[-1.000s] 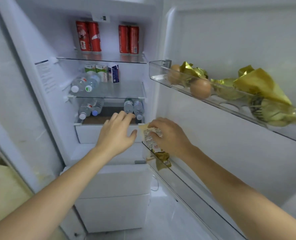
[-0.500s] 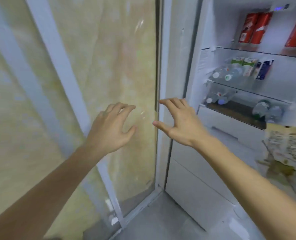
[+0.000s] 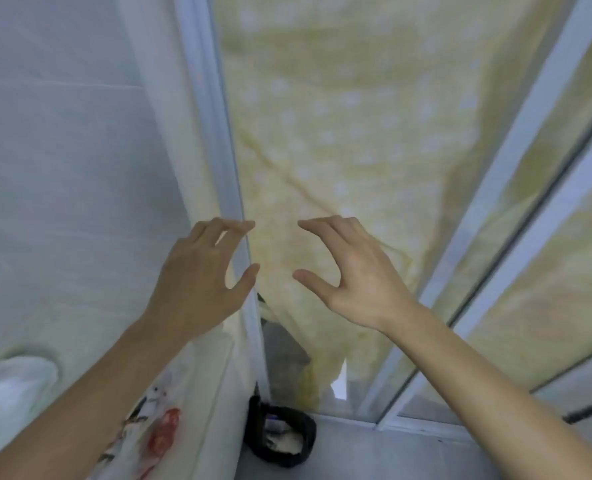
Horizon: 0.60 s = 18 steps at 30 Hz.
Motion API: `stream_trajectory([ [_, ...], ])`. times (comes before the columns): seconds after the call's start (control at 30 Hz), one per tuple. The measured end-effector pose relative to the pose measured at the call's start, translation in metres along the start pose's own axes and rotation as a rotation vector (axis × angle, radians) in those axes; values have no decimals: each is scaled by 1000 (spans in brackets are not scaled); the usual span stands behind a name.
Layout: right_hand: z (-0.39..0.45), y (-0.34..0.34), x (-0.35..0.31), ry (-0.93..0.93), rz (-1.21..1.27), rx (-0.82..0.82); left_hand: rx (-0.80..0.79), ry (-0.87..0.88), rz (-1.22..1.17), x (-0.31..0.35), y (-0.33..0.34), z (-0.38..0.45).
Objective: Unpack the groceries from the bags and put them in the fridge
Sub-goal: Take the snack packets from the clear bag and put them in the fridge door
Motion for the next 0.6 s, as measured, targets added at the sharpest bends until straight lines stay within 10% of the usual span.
stream_trajectory([
  [0.6, 14, 421, -181, -561, 423, -737, -144, -1114, -46, -246, 106, -292],
])
Point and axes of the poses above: each hand's wrist, its own z-axis towards the middle knuckle, its own y-axis out of the palm, x = y × z, the point moved 6 cm from there along z, towards the middle knuckle, and after that the axes turned 5 degrees about -z, right-handed, at the moved point
